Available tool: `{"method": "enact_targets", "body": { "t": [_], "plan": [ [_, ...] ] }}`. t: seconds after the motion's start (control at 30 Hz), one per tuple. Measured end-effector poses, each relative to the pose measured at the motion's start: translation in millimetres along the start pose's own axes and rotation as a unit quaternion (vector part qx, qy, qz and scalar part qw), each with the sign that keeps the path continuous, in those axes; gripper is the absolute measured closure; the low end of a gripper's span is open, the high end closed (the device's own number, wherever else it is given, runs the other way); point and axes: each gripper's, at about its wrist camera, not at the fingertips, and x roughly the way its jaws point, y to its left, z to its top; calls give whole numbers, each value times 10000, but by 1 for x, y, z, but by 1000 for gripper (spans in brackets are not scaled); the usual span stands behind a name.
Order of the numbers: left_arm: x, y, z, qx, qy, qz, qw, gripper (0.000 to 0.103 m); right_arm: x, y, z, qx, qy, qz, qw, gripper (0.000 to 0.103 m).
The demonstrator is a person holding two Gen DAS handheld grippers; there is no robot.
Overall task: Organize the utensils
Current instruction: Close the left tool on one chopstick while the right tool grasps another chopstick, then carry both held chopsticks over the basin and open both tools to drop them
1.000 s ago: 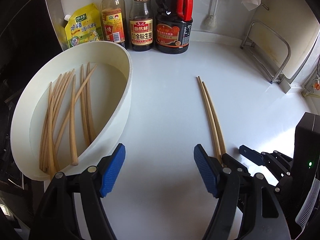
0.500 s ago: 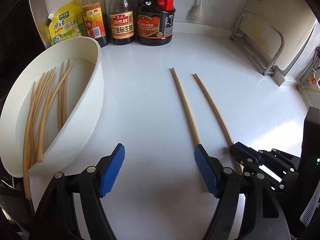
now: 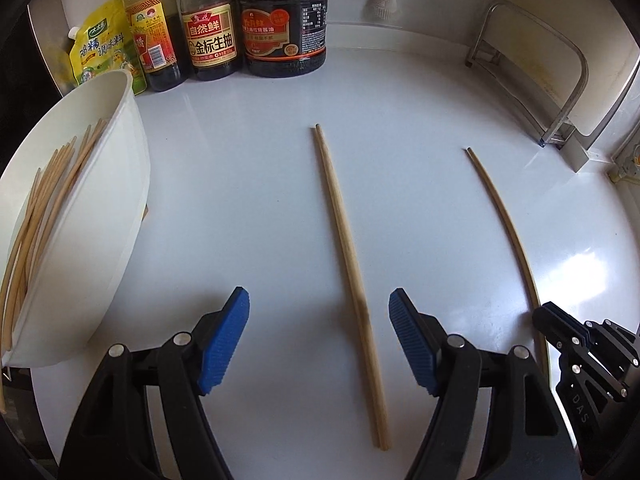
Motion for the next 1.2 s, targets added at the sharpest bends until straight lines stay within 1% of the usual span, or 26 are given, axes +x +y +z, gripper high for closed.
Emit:
{"method": "enact_targets", "body": {
  "t": [0.07, 0.1, 0.13, 0.17, 0.47, 0.6, 0.63, 0.7, 0.73, 0.77, 0.8, 0.83, 0.87, 1.1, 1.2],
  "plan": [
    [3, 1, 0, -67, 26, 25, 10000, 31, 0, -2, 1, 30, -6, 110, 9999, 95],
    [4, 2, 1, -101, 27, 36, 9999, 31, 0, -4, 2, 39, -4, 198, 9998, 92],
    [4, 3, 1, -121, 20, 50, 9999, 31, -1, -5, 2, 38, -36, 207, 9998, 84],
    [4, 4, 2, -130, 9, 75, 9999, 30, -3, -6, 2, 30, -89, 158, 9998, 80],
    [14, 1, 12, -144, -2, 271, 9995, 30, 8, -5, 18, -139, -102, -140, 9998, 77],
    [18, -2, 16, -152, 3, 265, 9995, 30, 11, 2, 20, -319, -162, -244, 9991, 77],
    [18, -3, 17, -134, -7, 263, 9996, 32, 12, 3, 20, -344, -175, -230, 9990, 77],
    [17, -7, 18, -64, -69, 227, 9997, 43, 13, 4, 21, -389, -181, -205, 9989, 77],
    [16, -9, 19, -12, -87, 196, 9998, 54, 13, 4, 22, -412, -176, -174, 9988, 80],
    [15, -12, 19, 34, -92, 155, 9998, 65, 13, 5, 22, -442, -168, -120, 9988, 88],
    [15, -15, 20, 76, -87, 114, 9999, 72, 14, 7, 22, -490, -157, -121, 9986, 93],
    [14, -17, 20, 109, -67, 57, 9999, 87, 14, 9, 23, -536, -147, -133, 9984, 97],
    [14, -19, 21, 131, -35, 6, 9999, 94, 14, 9, 23, -552, -140, -107, 9983, 97],
    [11, -20, 19, 72, 239, -285, 9993, 96, 11, 0, 25, -178, -48, 161, 9997, 97],
    [0, -18, 18, 101, 207, -390, 9990, 96, 2, -1, 25, -98, -67, 200, 9997, 97]
  ]
}}
